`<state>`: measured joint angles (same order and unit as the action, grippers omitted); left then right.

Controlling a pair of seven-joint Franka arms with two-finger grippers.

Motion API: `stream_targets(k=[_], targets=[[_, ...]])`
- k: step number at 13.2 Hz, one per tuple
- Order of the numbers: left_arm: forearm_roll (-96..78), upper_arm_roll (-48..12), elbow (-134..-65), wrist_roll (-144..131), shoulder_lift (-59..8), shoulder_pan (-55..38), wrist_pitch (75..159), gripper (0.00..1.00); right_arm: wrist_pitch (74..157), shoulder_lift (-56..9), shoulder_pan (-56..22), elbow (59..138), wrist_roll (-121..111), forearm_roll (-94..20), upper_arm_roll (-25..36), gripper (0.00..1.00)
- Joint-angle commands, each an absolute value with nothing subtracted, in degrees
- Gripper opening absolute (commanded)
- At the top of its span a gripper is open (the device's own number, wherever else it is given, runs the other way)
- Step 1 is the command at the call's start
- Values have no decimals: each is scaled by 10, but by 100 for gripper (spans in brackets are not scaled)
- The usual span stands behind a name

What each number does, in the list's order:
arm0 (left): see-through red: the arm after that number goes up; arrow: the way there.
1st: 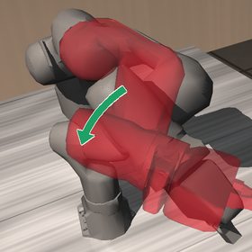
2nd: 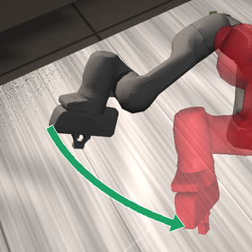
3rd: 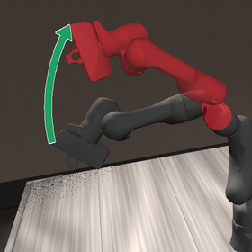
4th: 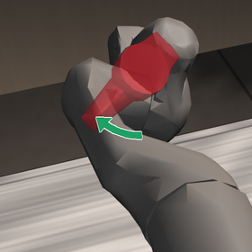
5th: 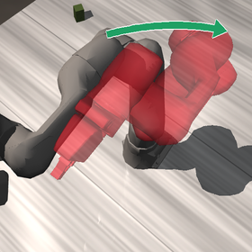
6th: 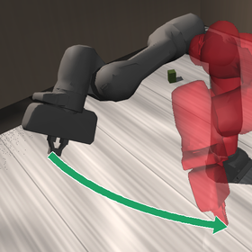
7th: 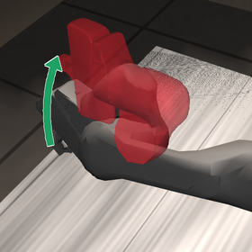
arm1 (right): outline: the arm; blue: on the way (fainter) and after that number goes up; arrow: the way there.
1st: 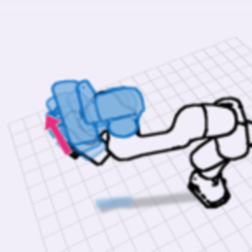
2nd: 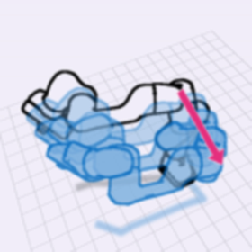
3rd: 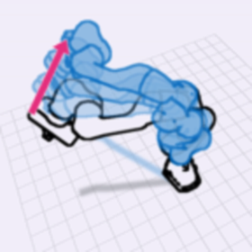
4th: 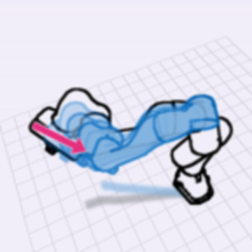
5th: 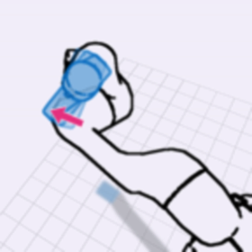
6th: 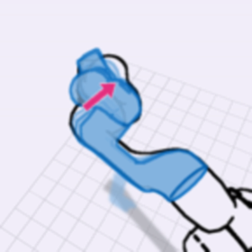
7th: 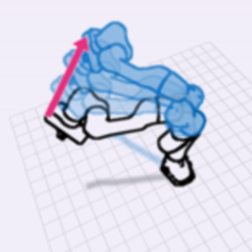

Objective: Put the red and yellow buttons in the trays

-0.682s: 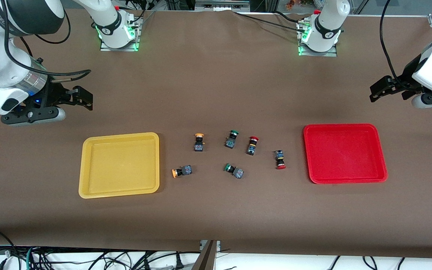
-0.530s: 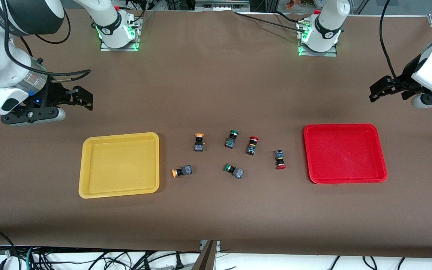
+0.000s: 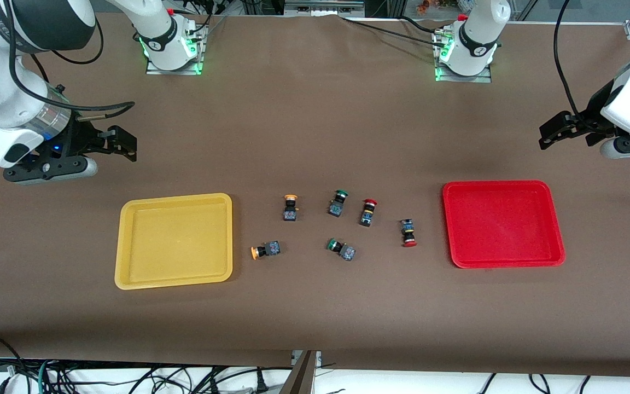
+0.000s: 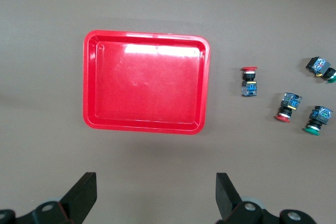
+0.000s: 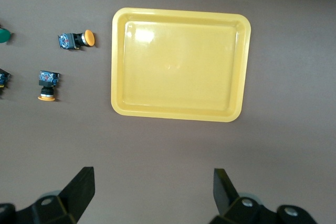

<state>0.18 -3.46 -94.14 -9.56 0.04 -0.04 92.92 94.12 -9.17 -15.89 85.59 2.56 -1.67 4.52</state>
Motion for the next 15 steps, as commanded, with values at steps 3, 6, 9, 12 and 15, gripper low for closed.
stream_targets(k=[3, 6, 9, 12, 15], targets=[[8, -47, -925, -84, -45, -11, 907, 100, 933, -91, -161, 852, 22, -17, 40, 100], [4, -59, -909, -84, -134, -24, 957, 100, 941, -146, -188, 854, 18, -36, 35, 100], [-2, -61, -904, -92, -211, -65, 1038, 100, 1011, -222, -244, 852, 21, -36, 34, 100], [4, -61, -905, -93, -285, -98, 1165, 100, 1126, -307, -291, 850, -1, -37, 27, 100], [-3, -62, -916, -94, -342, -105, 1252, 100, 1257, -384, -303, 848, -138, -31, 16, 100]])
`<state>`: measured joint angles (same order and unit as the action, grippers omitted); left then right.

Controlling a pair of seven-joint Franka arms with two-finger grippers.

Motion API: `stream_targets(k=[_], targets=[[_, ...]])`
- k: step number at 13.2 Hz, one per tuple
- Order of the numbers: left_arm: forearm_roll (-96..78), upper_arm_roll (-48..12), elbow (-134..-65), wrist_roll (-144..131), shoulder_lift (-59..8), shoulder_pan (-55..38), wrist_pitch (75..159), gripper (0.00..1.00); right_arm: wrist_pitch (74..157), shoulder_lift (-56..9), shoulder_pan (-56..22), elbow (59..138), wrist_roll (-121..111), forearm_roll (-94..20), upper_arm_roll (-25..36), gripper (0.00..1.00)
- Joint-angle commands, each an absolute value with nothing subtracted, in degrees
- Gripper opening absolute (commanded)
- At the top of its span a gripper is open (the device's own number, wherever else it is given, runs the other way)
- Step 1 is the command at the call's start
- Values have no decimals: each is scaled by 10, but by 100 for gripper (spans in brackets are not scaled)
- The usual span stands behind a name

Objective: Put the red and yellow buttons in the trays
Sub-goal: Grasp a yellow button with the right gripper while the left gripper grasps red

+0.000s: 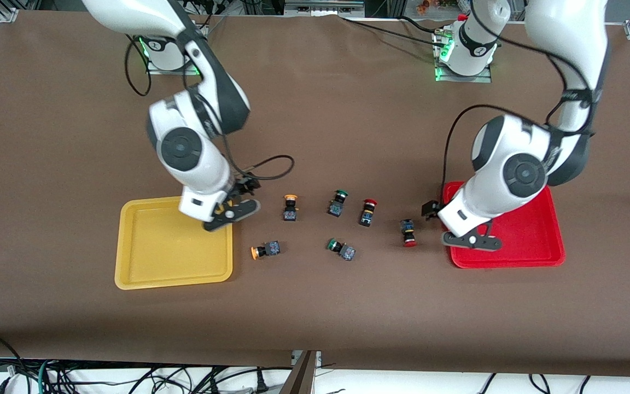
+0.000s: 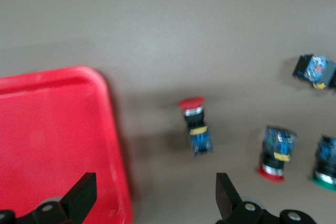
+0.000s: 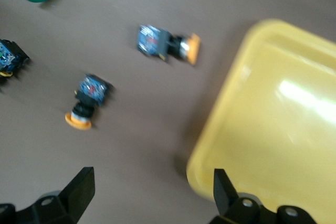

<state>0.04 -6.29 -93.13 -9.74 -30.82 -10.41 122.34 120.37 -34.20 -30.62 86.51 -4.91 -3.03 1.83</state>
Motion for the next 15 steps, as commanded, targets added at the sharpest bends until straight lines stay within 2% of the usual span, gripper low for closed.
stream_targets(k=[1, 4, 7, 12, 13, 14, 15], targets=[[-3, -62, -925, -95, -352, -117, 1276, 100, 1308, -406, -303, 848, -203, -30, 16, 100], [-3, -62, -940, -98, -377, -124, 1342, 100, 1407, -458, -301, 841, -385, -28, 18, 100], [-3, -62, -962, -115, -389, -141, 1382, 100, 1412, -508, -302, 774, -467, -27, 19, 100], [-2, -62, -1031, -149, -389, -152, 1456, 100, 1420, -549, -307, 725, -515, -18, 19, 100], [-1, -62, -1038, -149, -389, -152, 1467, 88, 1422, -553, -307, 724, -515, -18, 19, 100], [-1, -62, -1039, -149, -388, -152, 1467, 48, 1429, -556, -307, 724, -516, -18, 19, 100], [-1, -62, -1039, -149, -387, -152, 1467, 25, 1439, -563, -306, 724, -516, -18, 19, 100]])
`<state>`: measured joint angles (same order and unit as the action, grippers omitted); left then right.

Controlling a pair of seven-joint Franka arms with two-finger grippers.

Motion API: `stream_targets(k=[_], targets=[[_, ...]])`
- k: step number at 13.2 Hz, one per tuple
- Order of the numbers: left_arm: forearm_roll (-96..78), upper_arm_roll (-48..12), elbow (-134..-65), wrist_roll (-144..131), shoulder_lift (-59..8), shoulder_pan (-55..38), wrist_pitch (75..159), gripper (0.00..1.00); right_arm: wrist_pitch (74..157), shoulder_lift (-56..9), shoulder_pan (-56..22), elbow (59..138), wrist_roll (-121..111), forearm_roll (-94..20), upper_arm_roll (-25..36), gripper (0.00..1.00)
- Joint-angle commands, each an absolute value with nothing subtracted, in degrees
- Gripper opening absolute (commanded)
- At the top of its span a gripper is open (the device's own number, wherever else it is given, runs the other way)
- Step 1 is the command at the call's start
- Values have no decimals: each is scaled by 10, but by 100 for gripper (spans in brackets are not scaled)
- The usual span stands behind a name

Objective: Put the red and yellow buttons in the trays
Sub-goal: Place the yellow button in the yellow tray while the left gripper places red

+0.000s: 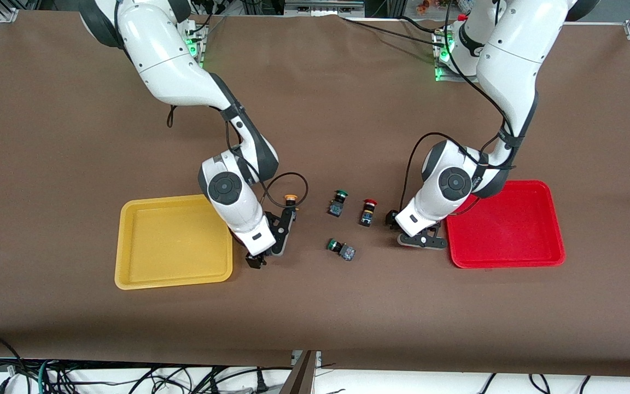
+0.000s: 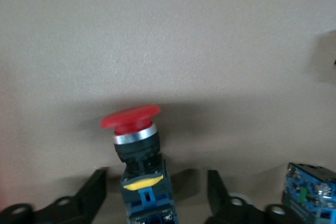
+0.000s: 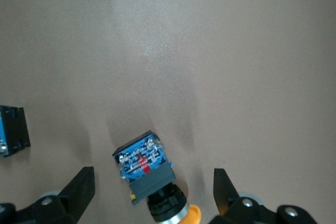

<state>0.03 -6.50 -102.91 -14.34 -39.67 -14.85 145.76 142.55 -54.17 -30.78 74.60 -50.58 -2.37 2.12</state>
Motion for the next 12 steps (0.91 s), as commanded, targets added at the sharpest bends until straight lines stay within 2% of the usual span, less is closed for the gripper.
stream_targets(k=[1, 2, 4, 5, 8, 9, 10, 12], targets=[[-1, -62, -1039, -148, -386, -152, 1466, 15, 1449, -568, -306, 724, -513, -18, 19, 100], [1, -62, -1038, -143, -384, -152, 1463, 7, 1454, -573, -305, 724, -512, -19, 18, 100], [1, -62, -1033, -144, -367, -146, 1441, 4, 1456, -577, -301, 724, -512, -22, 18, 95], [3, -57, -1028, -143, -353, -142, 1401, 5, 1456, -577, -301, 723, -511, -23, 18, 83], [5, -56, -978, -127, -310, -107, 1242, 6, 1445, -572, -300, 724, -509, -31, 17, 17], [5, -55, -959, -100, -309, -92, 1195, 6, 1433, -568, -300, 724, -509, -44, 17, 0], [6, -55, -944, -71, -309, -70, 1166, 6, 1413, -562, -300, 723, -508, -54, 18, 0], [6, -55, -940, 28, -311, -12, 1159, 8, 1368, -550, -299, 722, -508, -58, 23, 0]])
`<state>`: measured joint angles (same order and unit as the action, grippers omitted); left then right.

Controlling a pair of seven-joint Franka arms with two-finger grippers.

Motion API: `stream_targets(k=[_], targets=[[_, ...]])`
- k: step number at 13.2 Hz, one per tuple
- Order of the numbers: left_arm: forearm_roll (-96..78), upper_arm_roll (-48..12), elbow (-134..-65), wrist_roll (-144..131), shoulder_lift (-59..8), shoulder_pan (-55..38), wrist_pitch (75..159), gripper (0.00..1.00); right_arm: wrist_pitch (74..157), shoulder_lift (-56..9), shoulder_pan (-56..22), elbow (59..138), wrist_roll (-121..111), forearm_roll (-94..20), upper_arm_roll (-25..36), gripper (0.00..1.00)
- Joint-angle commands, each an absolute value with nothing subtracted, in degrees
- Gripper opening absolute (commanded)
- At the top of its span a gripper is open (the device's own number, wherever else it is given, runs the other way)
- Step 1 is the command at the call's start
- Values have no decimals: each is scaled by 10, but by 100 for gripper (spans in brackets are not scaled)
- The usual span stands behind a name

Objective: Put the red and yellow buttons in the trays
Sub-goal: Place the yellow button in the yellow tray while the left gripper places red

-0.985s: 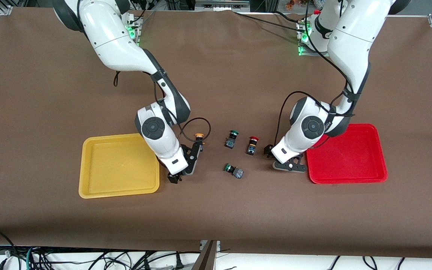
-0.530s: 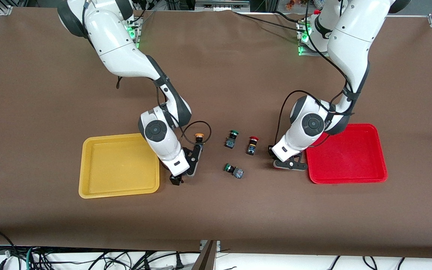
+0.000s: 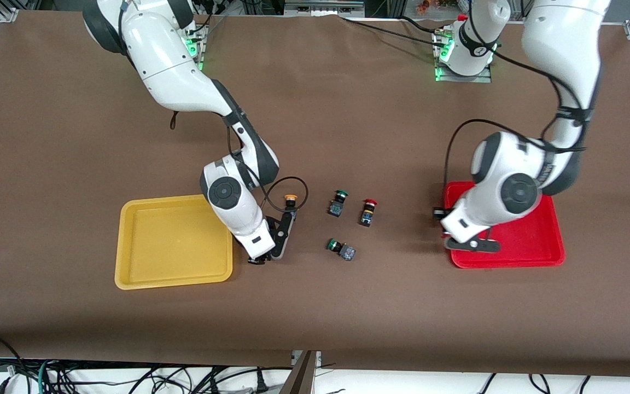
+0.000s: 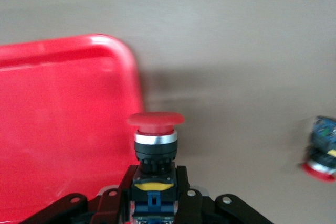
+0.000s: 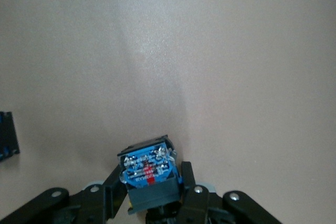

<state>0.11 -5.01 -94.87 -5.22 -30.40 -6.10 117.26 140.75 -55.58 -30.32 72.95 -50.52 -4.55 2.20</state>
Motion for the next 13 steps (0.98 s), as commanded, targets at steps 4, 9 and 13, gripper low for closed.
stream_targets(k=[4, 9, 13], targets=[[6, -55, -953, 113, -346, 40, 1178, 9, 1251, -498, -254, 709, -509, -55, 26, 0], [35, -54, -983, 114, -366, 55, 1236, 32, 1202, -467, -214, 740, -554, -40, 101, 0], [35, -61, -977, 111, -360, 50, 1218, 100, 1232, -468, -183, 801, -546, -78, 115, 60]])
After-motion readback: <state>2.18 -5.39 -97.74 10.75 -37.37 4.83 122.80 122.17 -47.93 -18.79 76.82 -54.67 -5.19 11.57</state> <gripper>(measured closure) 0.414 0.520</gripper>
